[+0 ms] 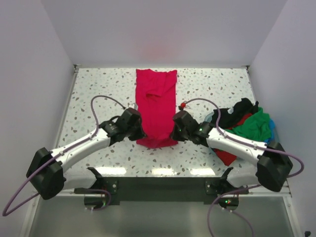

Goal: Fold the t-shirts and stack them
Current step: Fold the tshirt

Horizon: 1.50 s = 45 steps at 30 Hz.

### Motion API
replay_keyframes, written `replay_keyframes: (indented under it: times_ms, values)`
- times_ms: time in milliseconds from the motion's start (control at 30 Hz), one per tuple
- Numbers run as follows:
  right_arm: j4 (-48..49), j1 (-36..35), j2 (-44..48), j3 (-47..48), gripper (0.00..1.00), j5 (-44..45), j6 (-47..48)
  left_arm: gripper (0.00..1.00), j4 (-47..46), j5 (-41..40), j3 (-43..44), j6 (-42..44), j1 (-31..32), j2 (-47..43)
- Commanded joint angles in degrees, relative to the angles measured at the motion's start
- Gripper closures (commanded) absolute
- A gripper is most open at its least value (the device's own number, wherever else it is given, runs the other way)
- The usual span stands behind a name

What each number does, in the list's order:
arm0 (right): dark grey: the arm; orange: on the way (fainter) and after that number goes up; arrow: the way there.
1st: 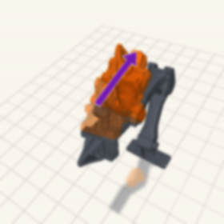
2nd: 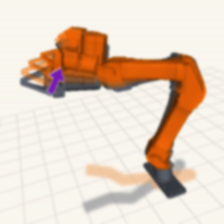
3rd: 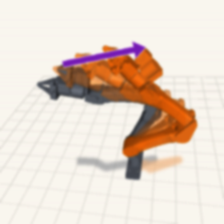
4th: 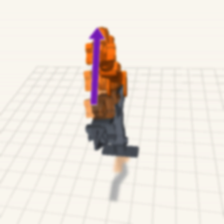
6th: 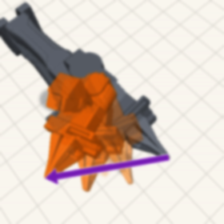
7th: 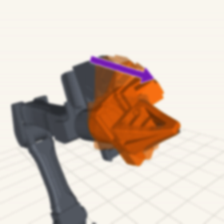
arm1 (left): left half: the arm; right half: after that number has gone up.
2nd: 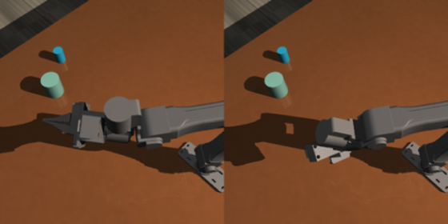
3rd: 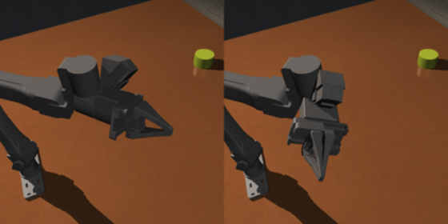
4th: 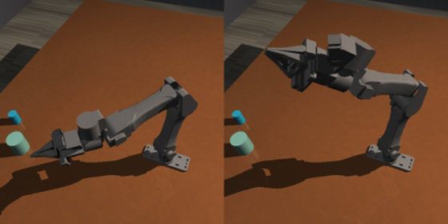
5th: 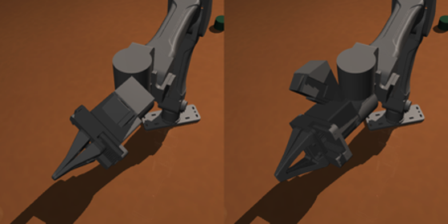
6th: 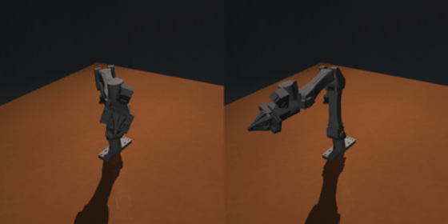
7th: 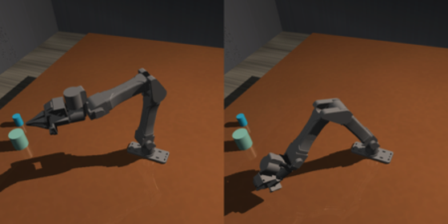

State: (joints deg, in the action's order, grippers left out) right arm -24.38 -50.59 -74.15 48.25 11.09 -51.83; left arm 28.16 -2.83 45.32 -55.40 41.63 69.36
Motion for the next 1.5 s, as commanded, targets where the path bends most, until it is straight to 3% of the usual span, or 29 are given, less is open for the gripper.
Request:
replay_keyframes:
  times_ms: [0,233,300,400,567,1200,1367,1433,1467]
  values:
    - [5.2,3.6,-4.8,7.6,1.00,3.0,7.0,1.00,-2.6,-7.3,6.2,4.1,-2.9,3.6]
    - [4.9,10.3,-16.4,22.6,1.00,1.2,13.7,1.00,-6.7,-6.9,16.8,10.2,-10.1,14.6]
    - [4.8,12.1,-19.9,26.4,1.00,0.3,14.6,1.00,-5.7,-9.4,19.8,9.5,-11.1,17.5]
    - [4.4,13.7,-24.7,30.8,1.00,-0.7,14.7,1.00,-10.4,-6.9,23.3,9.2,-12.2,20.9]
    - [2.2,15.3,-31.2,37.8,1.00,-1.5,14.8,1.00,-5.7,-10.4,32.7,9.8,-13.3,29.3]
    - [-2.5,18.9,-44.9,48.3,1.00,0.3,13.1,1.00,-5.0,-13.7,37.4,8.0,-17.5,40.1]
    - [-3.7,19.5,-47.2,51.2,0.87,1.4,12.6,1.00,-0.7,-14.9,42.1,6.7,-18.1,43.7]
    - [-3.8,19.6,-47.1,51.9,0.72,2.1,12.7,0.83,0.1,-14.5,42.6,6.2,-18.3,44.1]
    - [-4.2,19.6,-47.1,52.3,0.68,2.4,12.7,0.32,1.4,-14.5,43.2,5.8,-18.6,44.2]
